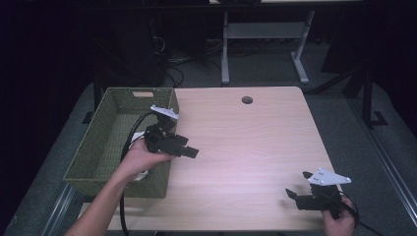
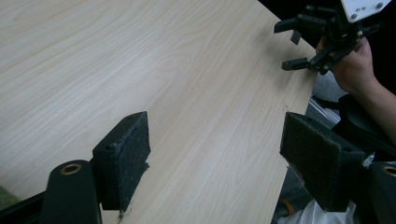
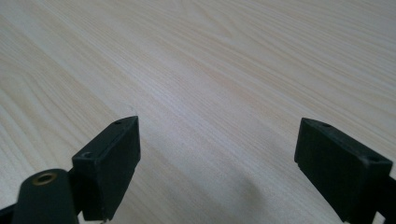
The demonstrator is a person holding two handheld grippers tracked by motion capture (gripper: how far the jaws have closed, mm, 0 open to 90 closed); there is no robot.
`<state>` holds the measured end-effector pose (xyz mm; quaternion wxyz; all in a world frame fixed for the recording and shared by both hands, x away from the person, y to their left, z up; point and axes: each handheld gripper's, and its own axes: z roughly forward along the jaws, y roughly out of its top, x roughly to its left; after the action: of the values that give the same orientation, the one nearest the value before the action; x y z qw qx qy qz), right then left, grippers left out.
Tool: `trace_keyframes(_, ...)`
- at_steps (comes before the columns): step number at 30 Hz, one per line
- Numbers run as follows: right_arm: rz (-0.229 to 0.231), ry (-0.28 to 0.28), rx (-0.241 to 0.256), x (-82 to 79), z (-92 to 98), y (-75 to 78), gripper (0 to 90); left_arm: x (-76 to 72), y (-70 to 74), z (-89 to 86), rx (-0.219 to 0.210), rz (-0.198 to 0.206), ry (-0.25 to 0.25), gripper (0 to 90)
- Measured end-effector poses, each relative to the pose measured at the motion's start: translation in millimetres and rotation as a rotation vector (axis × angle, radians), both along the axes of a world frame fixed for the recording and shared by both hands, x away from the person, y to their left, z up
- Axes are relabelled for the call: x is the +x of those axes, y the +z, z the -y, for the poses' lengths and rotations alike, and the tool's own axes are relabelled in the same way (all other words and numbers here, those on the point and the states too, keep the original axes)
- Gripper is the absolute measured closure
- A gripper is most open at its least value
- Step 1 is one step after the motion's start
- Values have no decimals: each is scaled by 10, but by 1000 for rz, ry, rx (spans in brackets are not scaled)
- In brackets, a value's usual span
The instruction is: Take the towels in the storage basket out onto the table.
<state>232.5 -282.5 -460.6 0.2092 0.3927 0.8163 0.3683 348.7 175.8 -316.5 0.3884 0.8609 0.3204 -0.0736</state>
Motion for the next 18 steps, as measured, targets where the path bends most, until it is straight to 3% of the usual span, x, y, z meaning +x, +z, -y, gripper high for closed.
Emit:
trace_keyframes(8,1,-1,1,-4,2,0,140,31,75,-269,0,11,44,266)
trace_keyframes(9,-1,-2,3,-5,2,2,140,53,79,-340,-16,-2,59,266)
trace_keyframes(18,3,-3,2,-7,14,1,140,115,72,-643,-12,-22,113,267)
